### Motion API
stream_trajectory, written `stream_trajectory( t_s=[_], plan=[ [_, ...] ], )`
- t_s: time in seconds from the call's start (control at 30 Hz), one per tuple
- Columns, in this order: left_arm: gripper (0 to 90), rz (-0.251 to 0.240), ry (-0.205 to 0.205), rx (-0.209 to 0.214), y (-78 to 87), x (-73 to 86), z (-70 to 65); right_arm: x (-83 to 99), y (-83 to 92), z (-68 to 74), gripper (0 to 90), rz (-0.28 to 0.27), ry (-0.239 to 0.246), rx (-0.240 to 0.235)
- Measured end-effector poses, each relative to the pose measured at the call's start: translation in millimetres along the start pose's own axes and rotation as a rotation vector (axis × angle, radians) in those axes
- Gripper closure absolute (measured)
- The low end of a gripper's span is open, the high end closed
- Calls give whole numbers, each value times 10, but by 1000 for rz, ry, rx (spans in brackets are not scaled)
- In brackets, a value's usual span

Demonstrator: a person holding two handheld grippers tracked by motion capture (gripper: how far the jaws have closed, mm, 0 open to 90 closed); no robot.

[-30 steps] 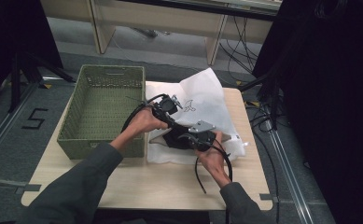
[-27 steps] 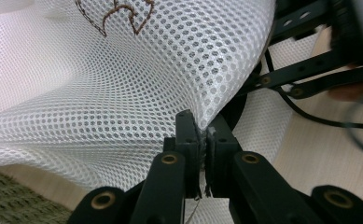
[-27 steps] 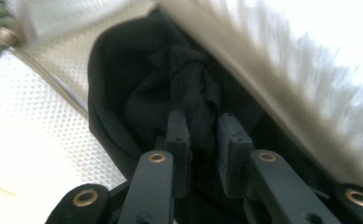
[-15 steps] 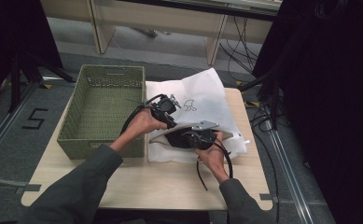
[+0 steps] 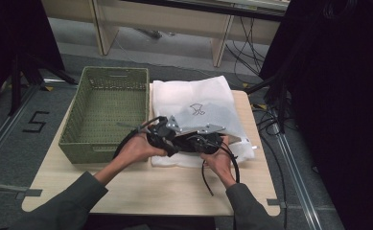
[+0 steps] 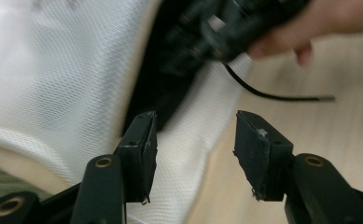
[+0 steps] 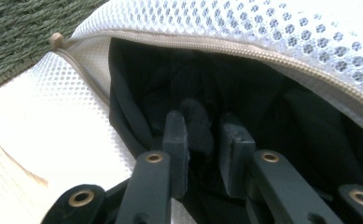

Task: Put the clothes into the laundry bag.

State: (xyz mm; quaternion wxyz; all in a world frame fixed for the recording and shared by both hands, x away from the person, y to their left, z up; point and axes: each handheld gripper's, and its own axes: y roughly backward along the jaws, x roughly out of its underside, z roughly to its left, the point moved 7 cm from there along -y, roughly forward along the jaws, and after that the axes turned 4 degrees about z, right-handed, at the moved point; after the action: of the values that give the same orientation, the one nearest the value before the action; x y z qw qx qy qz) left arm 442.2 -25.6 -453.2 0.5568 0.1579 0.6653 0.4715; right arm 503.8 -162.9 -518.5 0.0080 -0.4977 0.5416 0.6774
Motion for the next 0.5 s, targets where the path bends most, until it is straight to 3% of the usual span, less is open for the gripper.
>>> stream_trajectory(
  t_s=[0.2, 0.27, 0.3, 0.33, 0.37, 0.47, 0.5],
  plan=[
    [449, 48, 15, 30, -358, 295, -159, 4, -2, -1, 758, 2, 2, -4],
    [466, 67, 8, 23, -503, 364, -140, 6, 0, 2, 758, 6, 4, -7],
    [468, 78, 27, 23, -581, 400, -124, 9, 0, 3, 758, 6, 4, -7],
    [466, 82, 31, 18, -616, 417, -106, 3, -6, -10, 758, -3, 23, -4],
    [464, 82, 45, 19, -669, 441, -93, 14, 1, 6, 758, 8, 6, -8],
    [465, 90, 33, 2, -745, 484, -26, 20, 5, 15, 758, 9, 0, -13],
    [468, 69, 53, 3, -771, 480, -26, 17, 6, 10, 758, 8, 0, -11]
  ],
)
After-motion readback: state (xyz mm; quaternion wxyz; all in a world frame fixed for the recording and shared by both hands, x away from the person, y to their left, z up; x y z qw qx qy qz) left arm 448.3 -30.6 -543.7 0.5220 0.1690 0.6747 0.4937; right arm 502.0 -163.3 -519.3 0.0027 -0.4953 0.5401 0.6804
